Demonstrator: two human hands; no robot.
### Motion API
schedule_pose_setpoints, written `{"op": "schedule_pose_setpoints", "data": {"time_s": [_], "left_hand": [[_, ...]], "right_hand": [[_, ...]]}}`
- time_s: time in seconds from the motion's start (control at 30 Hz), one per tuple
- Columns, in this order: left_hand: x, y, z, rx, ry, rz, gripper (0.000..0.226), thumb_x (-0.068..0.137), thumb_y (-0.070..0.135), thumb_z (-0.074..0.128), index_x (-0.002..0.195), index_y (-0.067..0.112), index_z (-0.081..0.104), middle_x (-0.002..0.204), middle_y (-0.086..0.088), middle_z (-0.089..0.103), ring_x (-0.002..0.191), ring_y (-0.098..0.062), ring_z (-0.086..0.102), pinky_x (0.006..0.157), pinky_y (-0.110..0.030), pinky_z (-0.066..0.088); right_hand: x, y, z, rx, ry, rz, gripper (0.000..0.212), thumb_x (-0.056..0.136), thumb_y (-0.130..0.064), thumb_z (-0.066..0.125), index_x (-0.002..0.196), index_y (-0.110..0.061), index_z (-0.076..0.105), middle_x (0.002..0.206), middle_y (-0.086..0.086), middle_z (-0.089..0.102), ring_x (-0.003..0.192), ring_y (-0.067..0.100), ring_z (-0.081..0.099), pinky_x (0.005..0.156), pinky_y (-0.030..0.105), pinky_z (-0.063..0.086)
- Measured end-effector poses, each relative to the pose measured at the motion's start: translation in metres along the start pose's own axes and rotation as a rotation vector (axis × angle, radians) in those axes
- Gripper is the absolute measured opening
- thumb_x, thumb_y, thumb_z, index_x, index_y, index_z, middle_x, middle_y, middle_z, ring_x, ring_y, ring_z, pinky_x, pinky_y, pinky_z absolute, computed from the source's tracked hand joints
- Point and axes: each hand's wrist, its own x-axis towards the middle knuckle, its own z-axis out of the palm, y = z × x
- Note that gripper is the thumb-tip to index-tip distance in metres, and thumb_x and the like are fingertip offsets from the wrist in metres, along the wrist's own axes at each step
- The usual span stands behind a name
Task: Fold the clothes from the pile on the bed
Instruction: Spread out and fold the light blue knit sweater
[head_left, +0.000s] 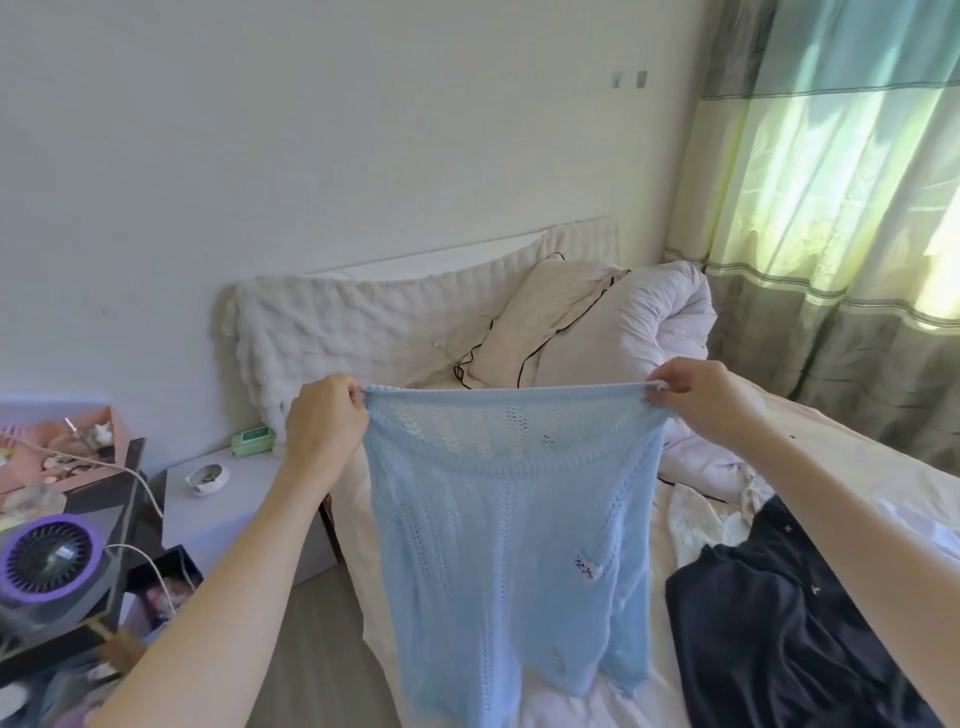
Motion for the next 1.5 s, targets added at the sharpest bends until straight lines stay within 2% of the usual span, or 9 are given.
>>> {"op": "schedule_pose_setpoints", "data": {"time_s": [0.23, 0.3, 0.47, 0.63, 0.83, 1.0, 1.2, 1.33, 1.5], "left_hand": [[-0.004, 0.014, -0.007, -1.304, -0.458, -0.834, 0.018, 0.095, -0.001, 0.043, 0.081, 0.004, 0.053, 0.083, -0.012, 0.057, 0.078, -0.022, 0.058, 0.075, -0.040, 0.049], [-0.008, 0.015, -0.013, -1.264, -0.580, -0.717, 0.017, 0.095, 0.001, 0.045, 0.083, 0.005, 0.056, 0.083, -0.012, 0.059, 0.077, -0.022, 0.058, 0.066, -0.038, 0.054], [-0.013, 0.011, -0.028, -0.830, -0.817, -0.300, 0.016, 0.089, -0.004, 0.056, 0.103, 0.002, 0.062, 0.092, -0.012, 0.065, 0.077, -0.016, 0.063, 0.066, -0.021, 0.057], [-0.012, 0.021, -0.027, -0.060, -0.532, 0.126, 0.011, 0.078, 0.018, 0.073, 0.073, 0.020, 0.064, 0.064, 0.007, 0.055, 0.060, -0.006, 0.050, 0.049, -0.012, 0.034], [-0.010, 0.035, -0.026, -0.440, -0.154, 0.021, 0.018, 0.083, 0.010, 0.061, 0.075, 0.025, 0.055, 0.064, -0.004, 0.059, 0.053, -0.009, 0.059, 0.040, -0.020, 0.046], [-0.013, 0.047, -0.029, -0.614, -0.060, -0.026, 0.009, 0.084, 0.007, 0.058, 0.085, 0.016, 0.055, 0.072, -0.005, 0.061, 0.049, -0.005, 0.063, 0.041, -0.021, 0.051], [-0.009, 0.029, -0.030, -0.390, -0.036, 0.012, 0.007, 0.083, 0.011, 0.059, 0.082, 0.017, 0.055, 0.074, 0.007, 0.054, 0.074, -0.018, 0.053, 0.067, -0.025, 0.035], [-0.013, 0.013, -0.029, -0.483, -0.248, -0.116, 0.013, 0.087, 0.015, 0.055, 0.078, 0.025, 0.052, 0.082, -0.001, 0.058, 0.080, -0.025, 0.057, 0.074, -0.040, 0.050], [-0.022, 0.007, -0.026, -0.545, -0.337, -0.117, 0.013, 0.092, 0.013, 0.048, 0.082, 0.021, 0.049, 0.076, -0.003, 0.049, 0.066, -0.018, 0.043, 0.057, -0.030, 0.034]], "right_hand": [[-0.006, 0.025, 0.019, -0.468, -0.071, -0.059, 0.005, 0.083, -0.008, 0.057, 0.079, -0.011, 0.055, 0.076, 0.009, 0.061, 0.076, 0.027, 0.055, 0.074, 0.039, 0.049], [-0.005, 0.028, 0.021, -0.392, -0.074, 0.052, 0.004, 0.082, -0.006, 0.060, 0.080, -0.007, 0.056, 0.078, 0.012, 0.060, 0.074, 0.025, 0.054, 0.068, 0.039, 0.049], [-0.005, 0.024, 0.002, 0.545, -0.041, 0.557, 0.010, 0.082, 0.006, 0.064, 0.081, -0.004, 0.062, 0.069, 0.009, 0.054, 0.058, 0.016, 0.050, 0.042, 0.017, 0.048], [-0.008, 0.010, -0.008, 0.706, -0.084, 0.574, 0.018, 0.081, 0.016, 0.056, 0.078, -0.001, 0.062, 0.078, 0.015, 0.061, 0.072, 0.022, 0.062, 0.053, 0.023, 0.057], [-0.015, 0.008, -0.007, -0.293, 0.035, 0.211, 0.008, 0.079, -0.001, 0.057, 0.078, -0.009, 0.058, 0.071, 0.004, 0.054, 0.066, 0.020, 0.049, 0.051, 0.025, 0.037], [-0.026, 0.016, 0.004, -0.518, 0.119, 0.063, 0.005, 0.080, -0.005, 0.053, 0.083, -0.009, 0.052, 0.069, 0.000, 0.042, 0.062, 0.014, 0.037, 0.046, 0.023, 0.021], [-0.023, 0.016, -0.007, 0.477, -0.142, 0.469, 0.012, 0.082, -0.001, 0.065, 0.077, -0.006, 0.055, 0.089, 0.014, 0.059, 0.079, 0.024, 0.062, 0.073, 0.035, 0.058], [-0.030, 0.022, -0.005, 0.679, -0.266, 0.422, 0.015, 0.089, -0.005, 0.059, 0.077, -0.008, 0.051, 0.084, 0.009, 0.059, 0.075, 0.017, 0.066, 0.061, 0.027, 0.056], [-0.037, 0.029, 0.008, 0.573, -0.231, 0.329, 0.019, 0.092, -0.013, 0.058, 0.076, -0.011, 0.048, 0.076, 0.005, 0.049, 0.073, 0.017, 0.054, 0.074, 0.032, 0.048]]}}
